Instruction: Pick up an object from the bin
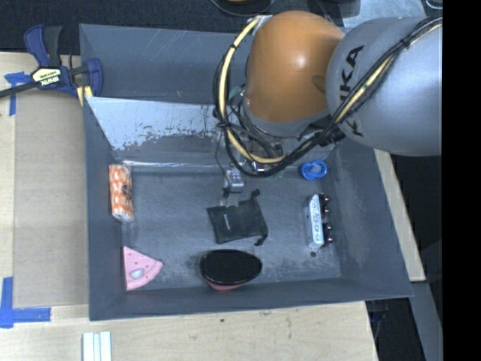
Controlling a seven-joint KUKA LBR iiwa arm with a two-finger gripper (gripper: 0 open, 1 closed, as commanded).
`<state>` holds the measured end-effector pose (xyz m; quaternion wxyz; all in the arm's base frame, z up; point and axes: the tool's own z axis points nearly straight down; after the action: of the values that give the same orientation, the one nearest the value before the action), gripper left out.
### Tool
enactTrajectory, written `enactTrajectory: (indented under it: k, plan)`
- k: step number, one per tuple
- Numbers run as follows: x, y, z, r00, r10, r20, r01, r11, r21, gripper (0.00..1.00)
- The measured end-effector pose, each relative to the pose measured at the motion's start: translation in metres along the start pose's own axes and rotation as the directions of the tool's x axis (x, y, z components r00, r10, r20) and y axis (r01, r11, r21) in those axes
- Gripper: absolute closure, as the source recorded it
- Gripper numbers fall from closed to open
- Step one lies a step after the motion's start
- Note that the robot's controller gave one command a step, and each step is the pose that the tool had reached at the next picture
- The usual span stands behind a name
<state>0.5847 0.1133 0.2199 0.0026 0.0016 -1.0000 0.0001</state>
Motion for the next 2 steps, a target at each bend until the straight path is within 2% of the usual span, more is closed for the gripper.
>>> enactTrajectory:
  k: [1,2]
  plan:
    - [-0.001,-0.001,-0.005,1.0,0.003,0.009,-0.003,1.0,-0.001,0.0]
    - [0.002,-0.011,0.049,0.994,-0.111,0.009,0.111,0.994,0.0,0.0]
